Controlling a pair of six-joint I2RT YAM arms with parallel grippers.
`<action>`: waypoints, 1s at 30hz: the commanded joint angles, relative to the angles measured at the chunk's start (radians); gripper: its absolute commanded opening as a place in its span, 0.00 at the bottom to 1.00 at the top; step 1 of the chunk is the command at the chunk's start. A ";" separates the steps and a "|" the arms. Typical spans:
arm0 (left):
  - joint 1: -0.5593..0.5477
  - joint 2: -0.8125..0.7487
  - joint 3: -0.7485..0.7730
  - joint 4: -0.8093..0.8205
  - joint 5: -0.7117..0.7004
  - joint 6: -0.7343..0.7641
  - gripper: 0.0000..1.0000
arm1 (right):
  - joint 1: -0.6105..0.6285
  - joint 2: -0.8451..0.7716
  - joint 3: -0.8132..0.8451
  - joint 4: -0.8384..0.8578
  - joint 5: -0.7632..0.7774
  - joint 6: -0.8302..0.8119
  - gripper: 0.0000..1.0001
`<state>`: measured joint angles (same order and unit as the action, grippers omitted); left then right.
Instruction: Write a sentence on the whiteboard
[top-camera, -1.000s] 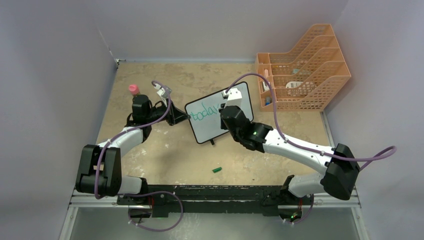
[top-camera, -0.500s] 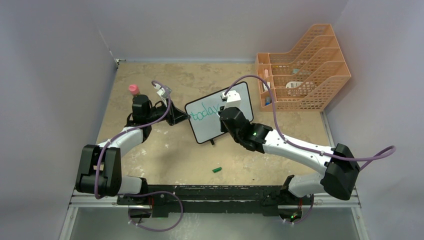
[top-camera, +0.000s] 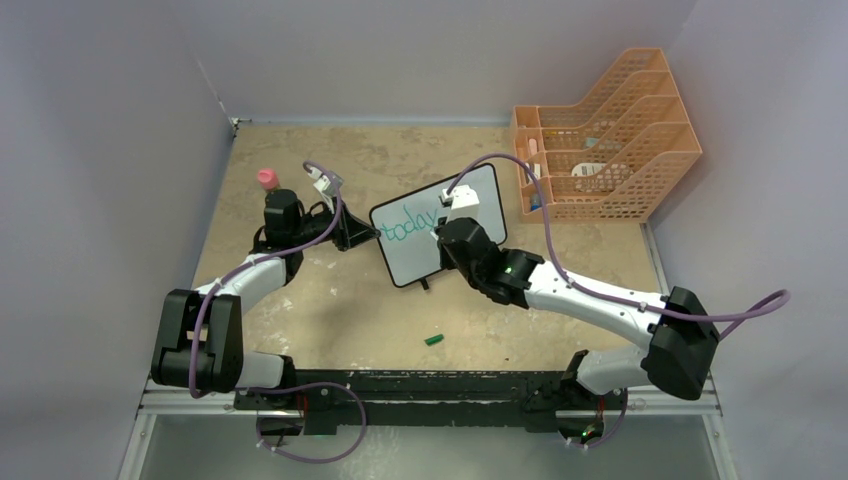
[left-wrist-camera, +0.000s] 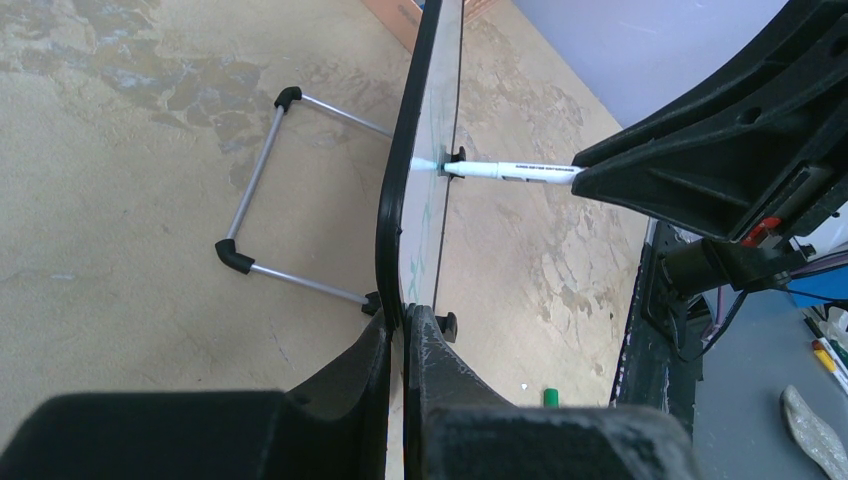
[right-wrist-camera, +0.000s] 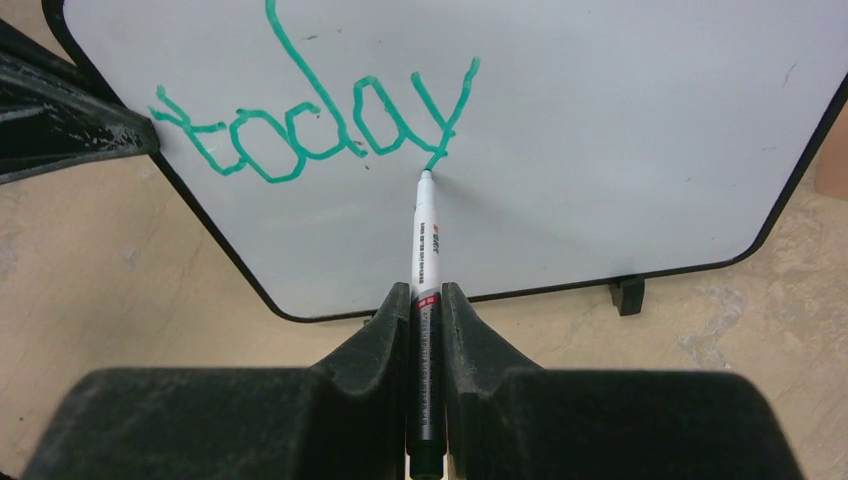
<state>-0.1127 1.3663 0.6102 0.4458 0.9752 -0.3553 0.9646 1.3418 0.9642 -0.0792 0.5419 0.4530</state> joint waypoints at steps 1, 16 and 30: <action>-0.007 -0.022 0.030 0.013 0.011 0.039 0.00 | 0.008 -0.012 -0.010 -0.015 -0.020 0.017 0.00; -0.007 -0.024 0.030 0.010 0.008 0.039 0.00 | 0.016 -0.086 0.012 -0.030 0.023 0.023 0.00; -0.007 -0.025 0.031 0.005 0.008 0.042 0.00 | -0.031 -0.117 0.002 0.050 0.087 -0.028 0.00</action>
<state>-0.1127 1.3663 0.6117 0.4423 0.9760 -0.3553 0.9463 1.2366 0.9569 -0.0998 0.5922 0.4446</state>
